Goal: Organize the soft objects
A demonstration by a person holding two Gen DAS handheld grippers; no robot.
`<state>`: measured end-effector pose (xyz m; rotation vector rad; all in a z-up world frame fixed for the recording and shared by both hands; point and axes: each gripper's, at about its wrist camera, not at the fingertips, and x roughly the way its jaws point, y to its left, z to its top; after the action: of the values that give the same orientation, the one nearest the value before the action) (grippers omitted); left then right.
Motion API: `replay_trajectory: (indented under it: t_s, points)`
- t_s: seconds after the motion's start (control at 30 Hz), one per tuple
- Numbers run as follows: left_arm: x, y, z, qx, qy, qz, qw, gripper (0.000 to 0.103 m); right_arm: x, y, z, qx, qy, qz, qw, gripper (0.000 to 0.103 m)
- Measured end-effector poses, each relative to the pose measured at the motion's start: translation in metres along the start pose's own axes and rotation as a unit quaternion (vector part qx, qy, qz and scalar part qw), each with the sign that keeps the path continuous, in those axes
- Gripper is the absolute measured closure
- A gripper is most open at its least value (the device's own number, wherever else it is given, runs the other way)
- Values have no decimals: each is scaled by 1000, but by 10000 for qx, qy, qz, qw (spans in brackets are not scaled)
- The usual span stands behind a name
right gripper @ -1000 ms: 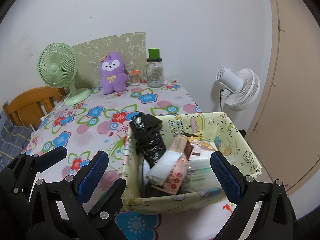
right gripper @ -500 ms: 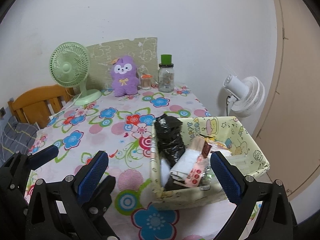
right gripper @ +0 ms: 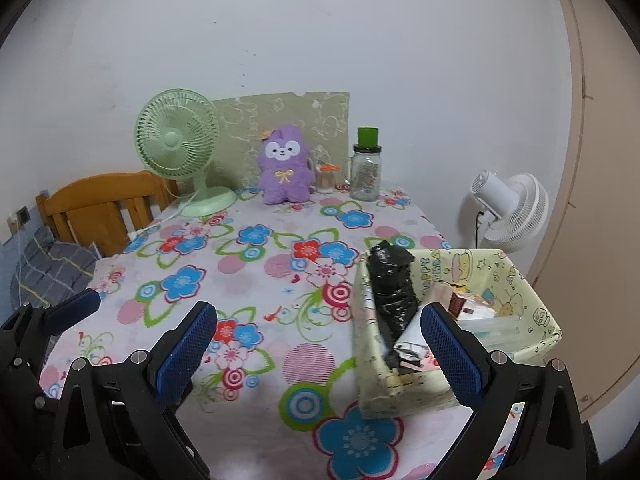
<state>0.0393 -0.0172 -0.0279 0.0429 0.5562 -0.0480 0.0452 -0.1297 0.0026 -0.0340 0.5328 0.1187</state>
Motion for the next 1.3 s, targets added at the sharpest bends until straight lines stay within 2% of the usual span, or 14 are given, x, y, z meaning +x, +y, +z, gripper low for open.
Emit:
replay_trajectory:
  t_s: [0.3, 0.57, 0.83, 1.0, 1.3]
  points:
    - [-23, 27, -7, -215, -196, 294, 9991, 0, -21, 14, 0, -159, -226, -25, 9996, 0]
    - [-43, 46, -8, -368, -411, 544, 9970, 0, -37, 9, 0, -49, -405, -3, 9992, 0]
    - [-54, 53, -7, -491, -547, 550, 9958, 0, -43, 3, -1, 2, -475, -40, 9989, 0]
    - [-59, 51, -3, -382, -597, 647, 9954, 0, -45, 1, -2, 62, -518, 56, 9986, 0]
    - [-60, 46, -1, -373, -663, 568, 9955, 0, -50, 0, 2, 57, -629, 43, 9980, 0]
